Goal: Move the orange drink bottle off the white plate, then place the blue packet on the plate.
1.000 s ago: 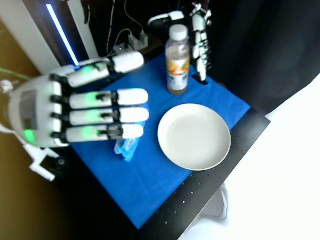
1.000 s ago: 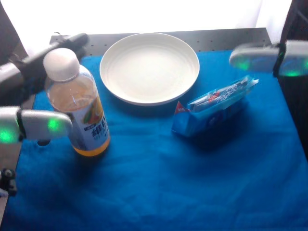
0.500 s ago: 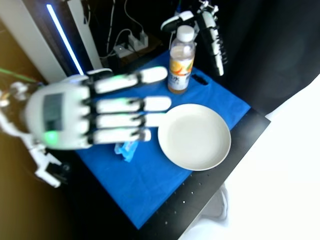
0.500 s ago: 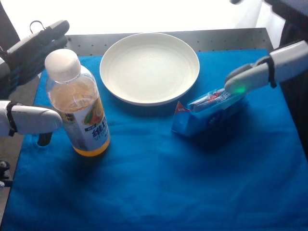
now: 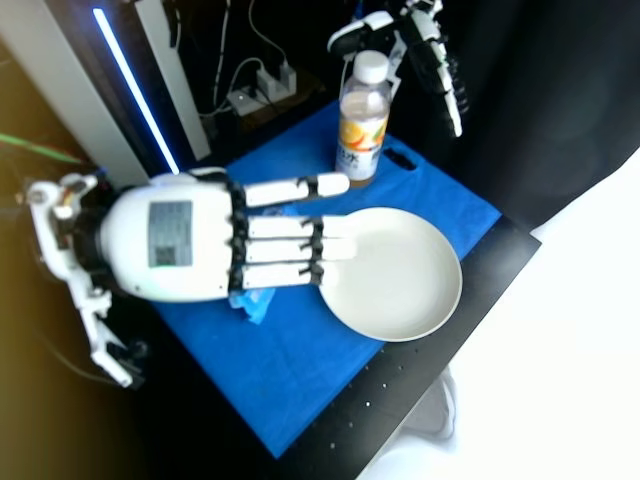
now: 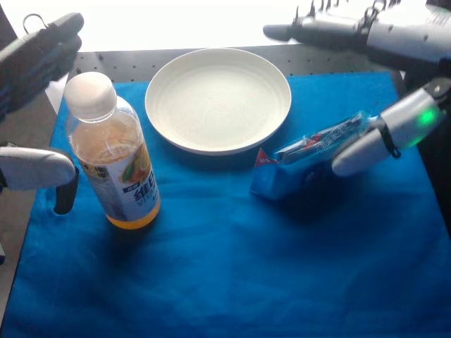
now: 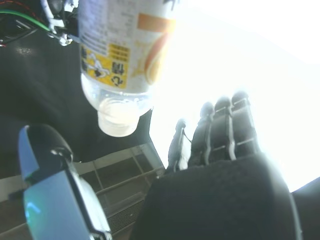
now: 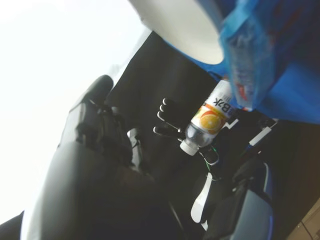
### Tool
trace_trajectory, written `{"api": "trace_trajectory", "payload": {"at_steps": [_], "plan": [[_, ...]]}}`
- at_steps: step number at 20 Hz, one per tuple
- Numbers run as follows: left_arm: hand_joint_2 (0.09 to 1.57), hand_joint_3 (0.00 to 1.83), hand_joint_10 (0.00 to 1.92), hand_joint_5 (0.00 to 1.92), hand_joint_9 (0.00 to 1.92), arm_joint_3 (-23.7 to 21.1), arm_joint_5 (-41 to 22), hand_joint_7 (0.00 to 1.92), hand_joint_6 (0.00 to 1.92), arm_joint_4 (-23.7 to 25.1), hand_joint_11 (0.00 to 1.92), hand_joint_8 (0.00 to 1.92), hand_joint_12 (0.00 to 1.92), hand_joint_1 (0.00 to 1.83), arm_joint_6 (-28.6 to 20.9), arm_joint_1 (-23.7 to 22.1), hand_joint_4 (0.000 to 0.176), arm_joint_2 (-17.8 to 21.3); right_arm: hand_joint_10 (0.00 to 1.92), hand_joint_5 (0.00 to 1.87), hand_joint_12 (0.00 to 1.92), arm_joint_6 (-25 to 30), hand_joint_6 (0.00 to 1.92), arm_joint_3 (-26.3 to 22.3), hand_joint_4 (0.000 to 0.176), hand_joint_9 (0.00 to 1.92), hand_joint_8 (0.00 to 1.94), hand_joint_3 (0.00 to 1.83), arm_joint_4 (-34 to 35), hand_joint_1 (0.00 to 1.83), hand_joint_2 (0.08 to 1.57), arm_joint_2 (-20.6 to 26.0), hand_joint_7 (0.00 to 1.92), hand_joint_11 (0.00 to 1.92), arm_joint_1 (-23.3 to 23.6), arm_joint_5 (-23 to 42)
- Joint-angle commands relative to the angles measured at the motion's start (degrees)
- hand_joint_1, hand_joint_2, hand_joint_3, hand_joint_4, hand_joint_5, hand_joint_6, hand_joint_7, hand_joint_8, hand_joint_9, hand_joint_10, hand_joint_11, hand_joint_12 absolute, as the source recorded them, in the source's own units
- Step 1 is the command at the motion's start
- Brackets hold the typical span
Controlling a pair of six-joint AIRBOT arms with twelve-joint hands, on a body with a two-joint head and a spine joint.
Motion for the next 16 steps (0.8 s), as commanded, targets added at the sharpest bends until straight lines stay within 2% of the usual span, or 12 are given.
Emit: {"api": "trace_trajectory", "payload": {"at_steps": [1,2,4,5,7,9,11,12,14,16], "plan": [[0.69,0.01,0.0,0.0,0.0,-0.3,-8.8,0.0,0.0,-2.5,0.0,0.0,0.0,0.62,0.2,0.0,0.176,1.0,0.01,0.0,0.59,0.8,0.0,0.2,0.114,0.09,0.01,0.0,1.9,0.69,0.6,0.0,0.15,0.0,1.0,4.0],[0.72,0.02,0.0,0.0,0.0,-0.8,-9.7,0.0,0.0,-3.0,0.0,0.0,0.0,0.57,0.7,0.4,0.176,1.8,0.01,0.0,0.56,1.6,0.0,0.2,0.092,0.09,0.01,0.0,0.0,0.69,0.59,0.0,0.18,0.0,1.0,3.0],[0.73,0.02,0.0,0.0,0.0,-1.3,-11.0,0.0,0.0,-3.9,0.0,0.0,0.0,0.58,1.3,1.0,0.176,2.7,0.01,0.11,0.61,2.0,0.01,0.1,0.027,0.14,0.01,0.0,-1.7,0.64,0.59,0.0,0.26,0.0,1.0,1.7],[0.73,0.02,0.0,0.0,0.0,-1.6,-11.6,0.0,0.0,-4.4,0.0,0.0,0.0,0.61,1.8,1.3,0.176,3.1,0.01,0.15,0.71,2.4,0.01,0.0,0.03,0.18,0.01,0.0,-2.8,0.6,0.56,0.0,0.28,0.0,1.0,1.0],[0.71,0.0,0.0,0.0,0.0,-2.0,-12.2,0.0,0.0,-4.6,0.0,0.0,0.0,0.58,2.2,1.6,0.176,3.4,0.02,0.3,0.77,3.4,0.03,-0.5,0.0,0.27,0.01,0.0,-5.0,0.66,0.6,0.3,0.36,0.0,1.0,-0.3],[0.74,0.01,0.0,0.0,0.0,-2.1,-12.3,0.0,0.0,-4.6,0.0,0.0,0.0,0.61,2.2,1.6,0.176,3.4,0.01,0.34,0.85,3.4,0.01,-1.1,0.0,0.34,0.0,0.0,-6.6,0.68,0.65,0.8,0.4,0.01,1.0,-1.7],[0.71,0.0,0.0,0.0,0.0,-2.3,-12.3,0.0,0.0,-4.7,0.0,0.0,0.0,0.61,2.2,1.8,0.176,3.3,0.0,0.4,0.69,3.4,0.0,-1.3,0.0,0.37,0.0,0.0,-7.3,0.67,0.66,0.7,0.42,0.08,1.0,-2.4],[0.73,0.01,0.0,0.0,0.0,-2.4,-12.3,0.0,0.0,-4.7,0.0,0.0,0.0,0.61,2.2,1.9,0.176,3.2,0.02,0.51,0.77,3.4,0.01,-1.5,0.0,0.53,0.0,0.0,-8.2,0.66,0.68,0.7,0.57,0.21,1.0,-3.0],[0.75,0.01,0.0,0.0,0.0,-2.6,-12.2,0.0,0.0,-4.6,0.0,0.0,0.0,0.6,2.3,2.1,0.176,2.8,0.02,0.55,0.84,3.4,0.01,-1.5,0.0,0.58,0.0,0.0,-9.0,0.66,0.67,0.5,0.61,0.25,1.0,-3.9],[0.74,0.01,0.0,0.0,0.0,-2.8,-12.8,0.0,0.0,-4.5,0.0,0.0,0.0,0.61,2.3,2.6,0.176,2.1,0.01,0.63,1.1,3.4,0.01,-1.3,0.0,0.63,0.0,0.0,-9.7,0.75,0.74,0.1,0.67,0.2,1.0,-4.8]]}}
